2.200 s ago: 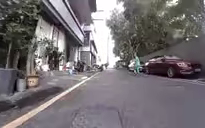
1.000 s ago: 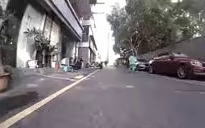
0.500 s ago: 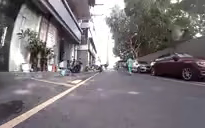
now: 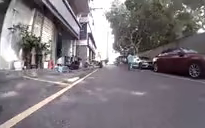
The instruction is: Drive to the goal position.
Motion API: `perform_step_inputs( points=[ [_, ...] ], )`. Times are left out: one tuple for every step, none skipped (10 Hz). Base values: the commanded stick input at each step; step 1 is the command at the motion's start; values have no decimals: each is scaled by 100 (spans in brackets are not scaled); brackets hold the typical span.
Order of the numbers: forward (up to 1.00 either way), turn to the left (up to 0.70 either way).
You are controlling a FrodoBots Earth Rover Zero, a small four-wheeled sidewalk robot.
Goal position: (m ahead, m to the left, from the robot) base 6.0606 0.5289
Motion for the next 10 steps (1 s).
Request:
perform_step_inputs(
  points=[
    [70, 0],
    [70, 0],
    [70, 0],
    [70, 0],
    [70, 0],
    [70, 0],
    [70, 0],
    [70, 0],
    [70, 0],
    [70, 0]
  ],
)
